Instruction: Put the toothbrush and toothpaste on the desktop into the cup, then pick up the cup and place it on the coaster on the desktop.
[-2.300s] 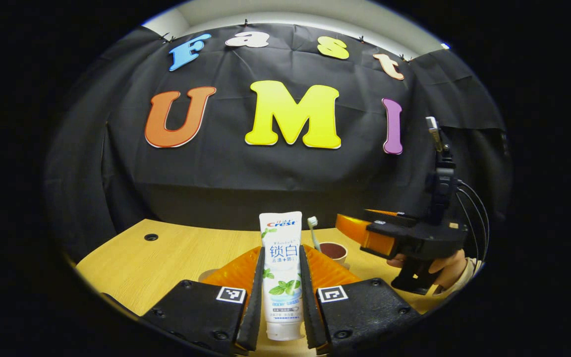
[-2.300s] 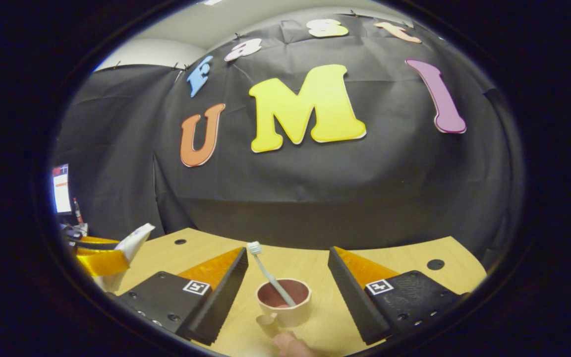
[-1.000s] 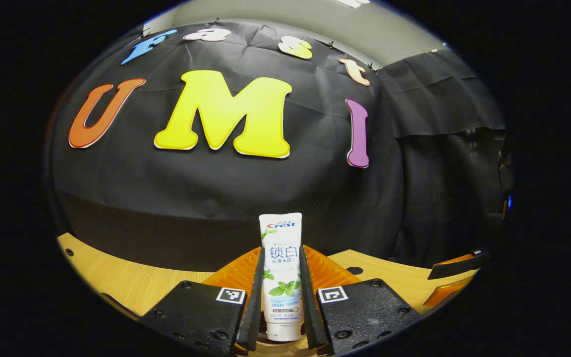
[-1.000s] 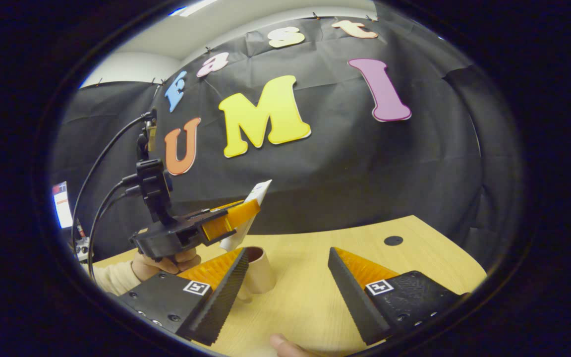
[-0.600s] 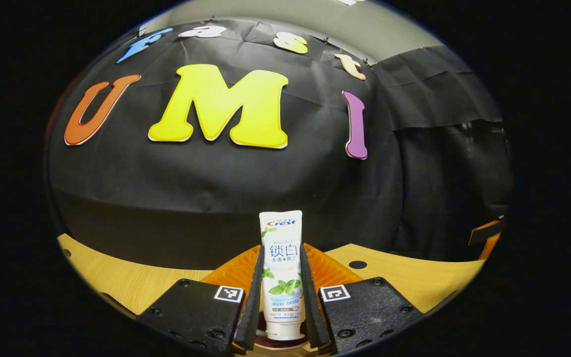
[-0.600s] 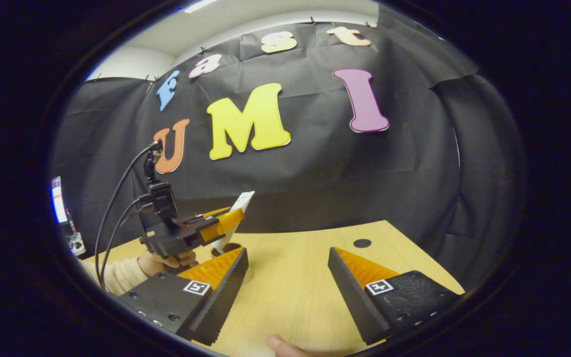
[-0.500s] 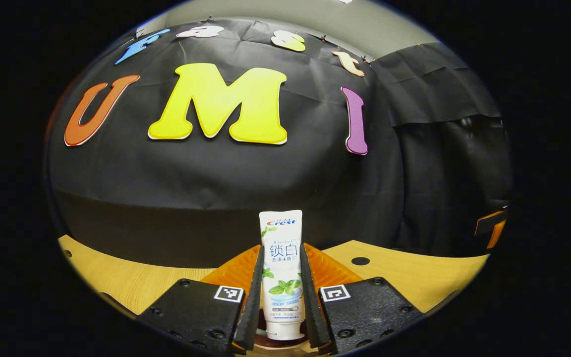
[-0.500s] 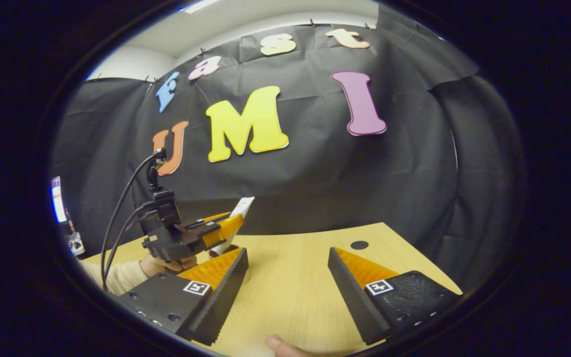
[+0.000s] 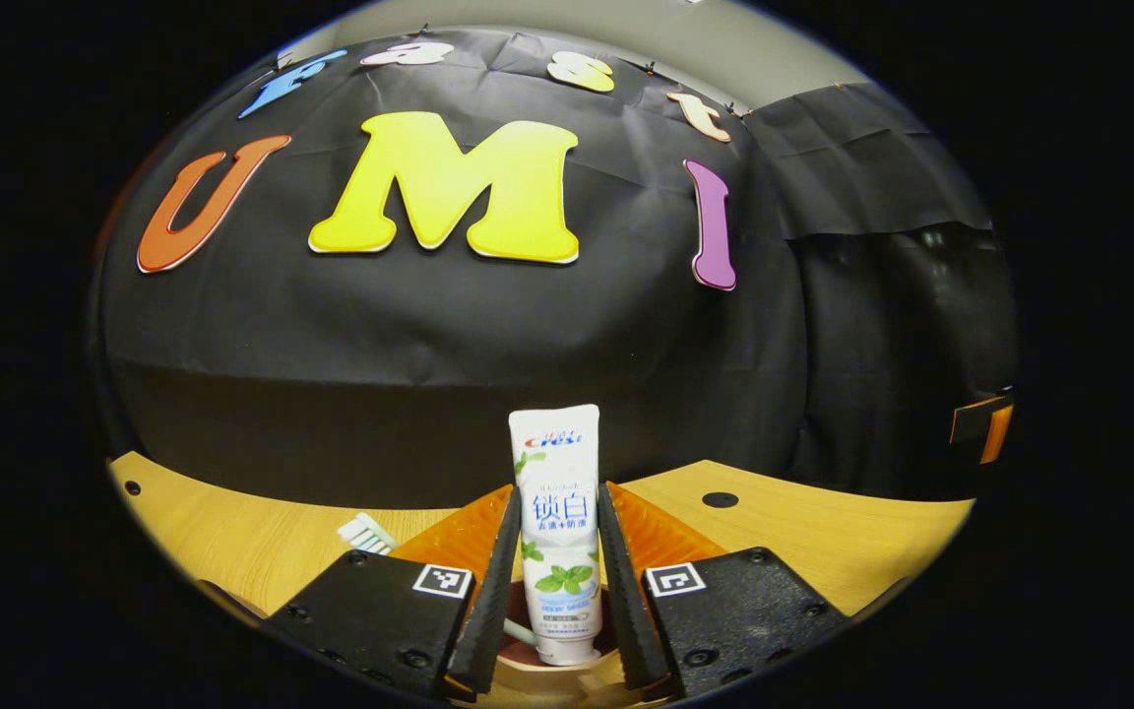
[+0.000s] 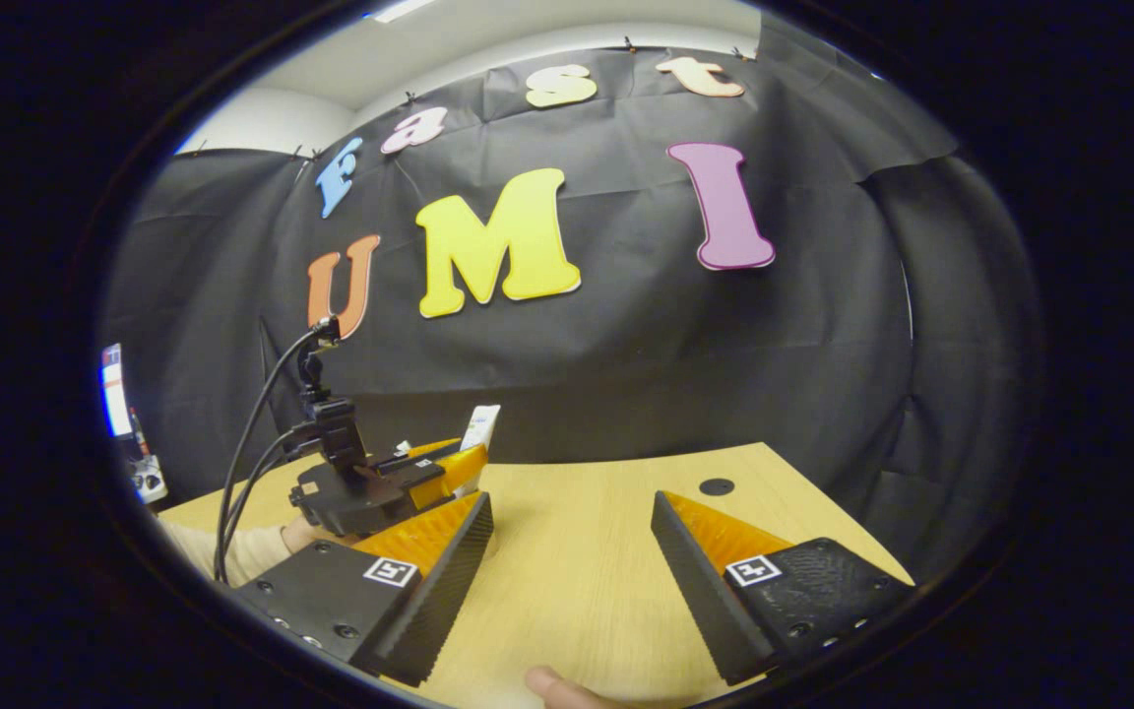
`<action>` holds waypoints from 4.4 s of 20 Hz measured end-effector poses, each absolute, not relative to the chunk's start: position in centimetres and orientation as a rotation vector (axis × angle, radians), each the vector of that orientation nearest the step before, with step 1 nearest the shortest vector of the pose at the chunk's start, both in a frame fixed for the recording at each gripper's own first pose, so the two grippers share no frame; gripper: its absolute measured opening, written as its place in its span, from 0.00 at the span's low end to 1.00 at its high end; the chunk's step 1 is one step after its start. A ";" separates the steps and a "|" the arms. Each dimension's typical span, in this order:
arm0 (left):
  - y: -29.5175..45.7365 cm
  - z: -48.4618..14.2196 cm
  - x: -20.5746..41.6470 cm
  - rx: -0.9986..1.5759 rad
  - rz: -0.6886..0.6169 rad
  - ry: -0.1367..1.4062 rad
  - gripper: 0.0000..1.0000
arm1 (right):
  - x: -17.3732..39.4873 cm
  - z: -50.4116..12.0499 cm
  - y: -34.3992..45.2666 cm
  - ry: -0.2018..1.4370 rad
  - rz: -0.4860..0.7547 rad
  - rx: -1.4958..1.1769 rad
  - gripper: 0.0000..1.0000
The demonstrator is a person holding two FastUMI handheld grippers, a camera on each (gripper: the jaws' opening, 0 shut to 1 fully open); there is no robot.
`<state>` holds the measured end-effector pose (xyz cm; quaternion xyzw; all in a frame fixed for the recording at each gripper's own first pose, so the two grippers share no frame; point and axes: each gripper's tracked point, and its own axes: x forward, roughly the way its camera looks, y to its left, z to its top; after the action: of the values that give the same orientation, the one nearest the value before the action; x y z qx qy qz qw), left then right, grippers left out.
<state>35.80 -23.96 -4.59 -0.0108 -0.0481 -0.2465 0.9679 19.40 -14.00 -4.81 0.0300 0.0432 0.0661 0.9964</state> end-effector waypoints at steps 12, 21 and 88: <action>-21.2 1.0 29.2 -0.038 -0.519 -0.140 0.78 | 18.2 -3.0 -10.0 0.102 0.139 0.040 0.96; -14.6 2.6 22.5 -0.036 -0.446 -0.140 0.97 | 21.2 -4.0 -6.1 0.194 0.115 0.018 0.96; -2.4 -7.9 7.2 -0.014 -0.229 -0.102 0.97 | 31.5 -22.1 1.1 1.332 -0.113 -0.099 0.27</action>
<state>7.24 -2.41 -7.88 -0.0070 -0.0508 -0.1141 0.9921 31.47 1.07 -22.11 -0.0458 0.6174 -0.0526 0.7836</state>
